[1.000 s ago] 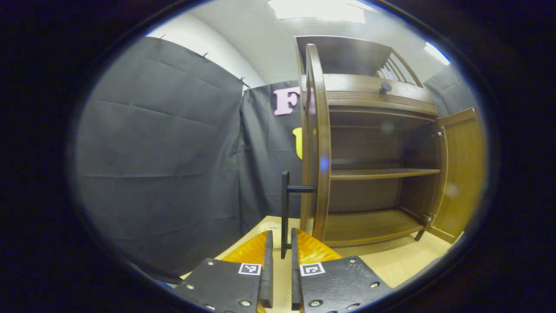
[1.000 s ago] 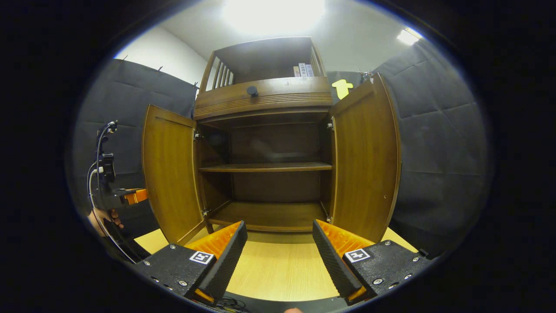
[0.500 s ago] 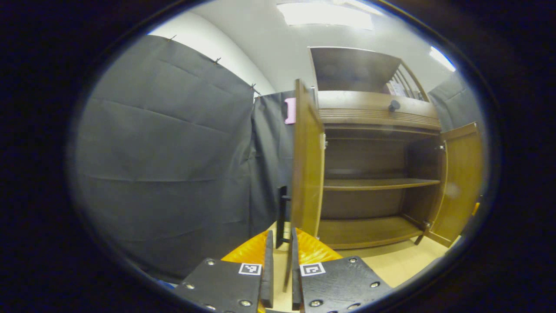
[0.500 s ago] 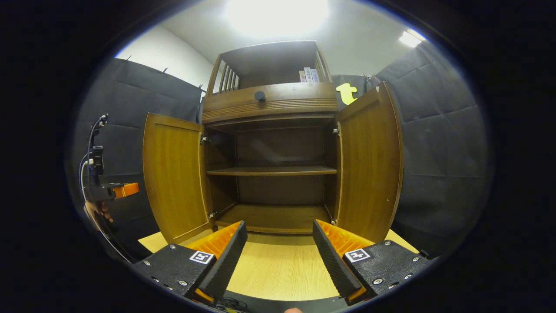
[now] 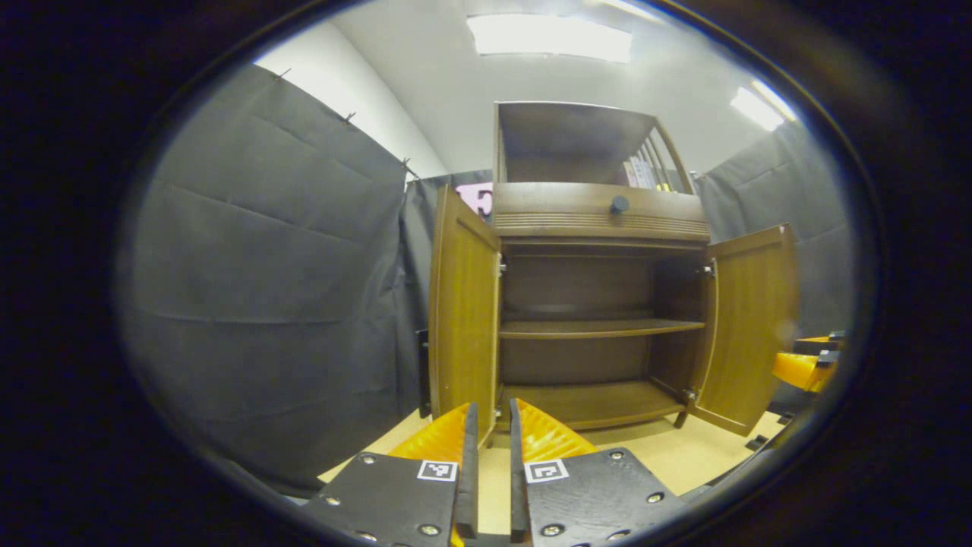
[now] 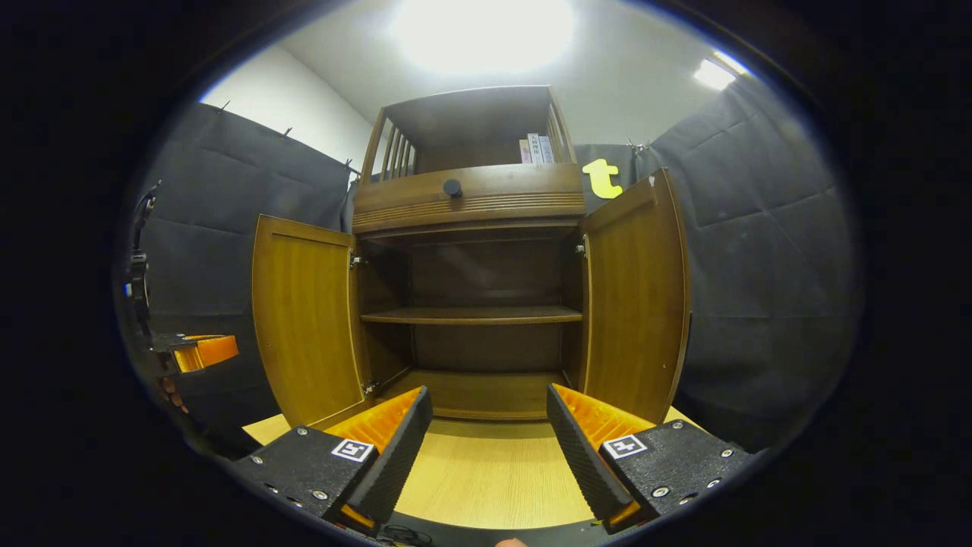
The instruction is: Open the right door of the double-door shoe cabinet with the right hand, and open the left door with the left hand.
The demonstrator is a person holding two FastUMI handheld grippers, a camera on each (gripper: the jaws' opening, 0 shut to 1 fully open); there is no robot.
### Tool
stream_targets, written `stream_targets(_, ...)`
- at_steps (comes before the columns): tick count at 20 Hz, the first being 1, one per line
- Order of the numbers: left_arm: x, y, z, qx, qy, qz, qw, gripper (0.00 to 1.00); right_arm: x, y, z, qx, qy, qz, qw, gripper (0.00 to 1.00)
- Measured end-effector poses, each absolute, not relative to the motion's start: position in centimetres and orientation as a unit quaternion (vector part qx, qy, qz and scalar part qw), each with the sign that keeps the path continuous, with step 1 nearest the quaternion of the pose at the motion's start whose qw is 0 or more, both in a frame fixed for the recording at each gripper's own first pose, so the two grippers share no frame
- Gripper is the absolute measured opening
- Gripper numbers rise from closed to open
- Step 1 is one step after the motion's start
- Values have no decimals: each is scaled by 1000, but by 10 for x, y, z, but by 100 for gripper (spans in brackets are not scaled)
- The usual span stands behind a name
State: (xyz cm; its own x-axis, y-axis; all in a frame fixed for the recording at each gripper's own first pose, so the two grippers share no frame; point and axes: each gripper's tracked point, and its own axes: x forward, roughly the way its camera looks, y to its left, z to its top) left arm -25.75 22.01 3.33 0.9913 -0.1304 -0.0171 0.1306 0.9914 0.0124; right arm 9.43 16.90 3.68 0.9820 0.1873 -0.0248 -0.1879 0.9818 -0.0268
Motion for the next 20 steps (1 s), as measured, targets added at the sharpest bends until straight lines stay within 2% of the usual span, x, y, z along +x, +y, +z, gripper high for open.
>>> stream_targets(1, -263, 212, 35, 6, 7, -71, 997, 22, 93, 167, 37, -14, 10, 91, 996, 94)
stream_targets(2, -269, 207, 34, 6, 6, -73, 997, 17, 92, 166, 37, -14, 9, 89, 996, 94)
stream_targets(3, -273, 202, 33, 7, 4, -75, 997, 22, 91, 164, 36, -14, 10, 86, 996, 94)
stream_targets(4, -279, 197, 32, 8, 5, -77, 997, 22, 91, 163, 33, -15, 11, 83, 996, 92)
stream_targets(5, -283, 192, 31, 8, 5, -79, 997, 22, 90, 162, 32, -15, 13, 82, 996, 92)
stream_targets(6, -289, 188, 30, 8, 6, -80, 997, 17, 89, 162, 30, -15, 15, 80, 997, 94)
stream_targets(9, -302, 174, 22, 7, 12, -89, 996, 17, 87, 160, 26, -11, 20, 76, 997, 94)
stream_targets(10, -304, 167, 19, 6, 16, -93, 996, 22, 86, 161, 25, -10, 21, 76, 997, 94)
stream_targets(11, -306, 162, 16, 5, 19, -95, 995, 22, 85, 161, 26, -9, 20, 77, 997, 92)
stream_targets(12, -309, 160, 16, 5, 20, -97, 995, 22, 84, 162, 26, -9, 19, 77, 997, 94)
stream_targets(18, -311, 153, 18, 13, 14, -94, 995, 46, 83, 164, 24, -8, 19, 75, 997, 94)
stream_targets(20, -313, 155, 18, 15, 12, -91, 996, 37, 85, 163, 24, -8, 20, 74, 997, 92)
